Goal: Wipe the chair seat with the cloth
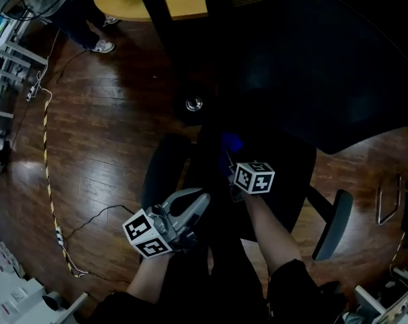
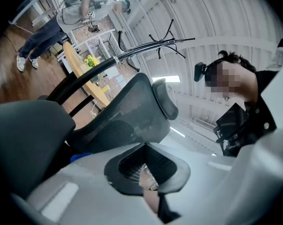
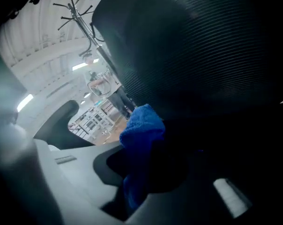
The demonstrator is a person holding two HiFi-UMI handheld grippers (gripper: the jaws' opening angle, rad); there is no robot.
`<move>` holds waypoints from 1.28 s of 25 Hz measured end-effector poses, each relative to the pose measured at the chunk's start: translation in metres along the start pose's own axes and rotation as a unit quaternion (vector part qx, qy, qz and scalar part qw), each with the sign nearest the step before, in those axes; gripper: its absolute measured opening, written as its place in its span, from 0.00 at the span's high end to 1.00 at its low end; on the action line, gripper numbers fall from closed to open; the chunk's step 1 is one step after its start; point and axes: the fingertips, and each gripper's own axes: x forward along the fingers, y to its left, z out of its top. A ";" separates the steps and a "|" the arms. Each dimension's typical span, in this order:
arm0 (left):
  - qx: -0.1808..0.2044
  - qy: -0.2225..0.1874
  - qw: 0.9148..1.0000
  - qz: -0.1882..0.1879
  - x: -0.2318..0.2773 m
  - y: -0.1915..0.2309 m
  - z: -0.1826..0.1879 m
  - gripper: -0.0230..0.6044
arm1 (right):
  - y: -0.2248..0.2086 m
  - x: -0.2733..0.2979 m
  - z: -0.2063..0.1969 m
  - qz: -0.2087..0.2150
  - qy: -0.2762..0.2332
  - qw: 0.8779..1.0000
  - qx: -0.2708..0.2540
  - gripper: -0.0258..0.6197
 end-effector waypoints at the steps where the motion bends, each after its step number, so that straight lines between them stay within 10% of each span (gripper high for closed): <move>1: 0.001 0.002 1.000 0.005 -0.005 0.001 0.000 0.98 | 0.018 0.015 -0.003 0.016 0.007 1.000 -0.002 0.86; 14: -0.006 0.021 1.000 0.013 -0.036 0.011 -0.012 0.98 | 0.015 0.054 -0.054 -0.026 0.043 0.999 -0.003 0.86; 26: 0.003 0.095 0.994 -0.061 0.026 -0.026 -0.045 0.98 | -0.198 -0.165 -0.074 -0.258 -0.010 0.962 0.092 0.86; 32: 0.008 0.121 0.990 -0.078 0.042 -0.032 -0.057 0.98 | -0.233 -0.232 -0.066 -0.306 -0.049 0.946 0.096 0.86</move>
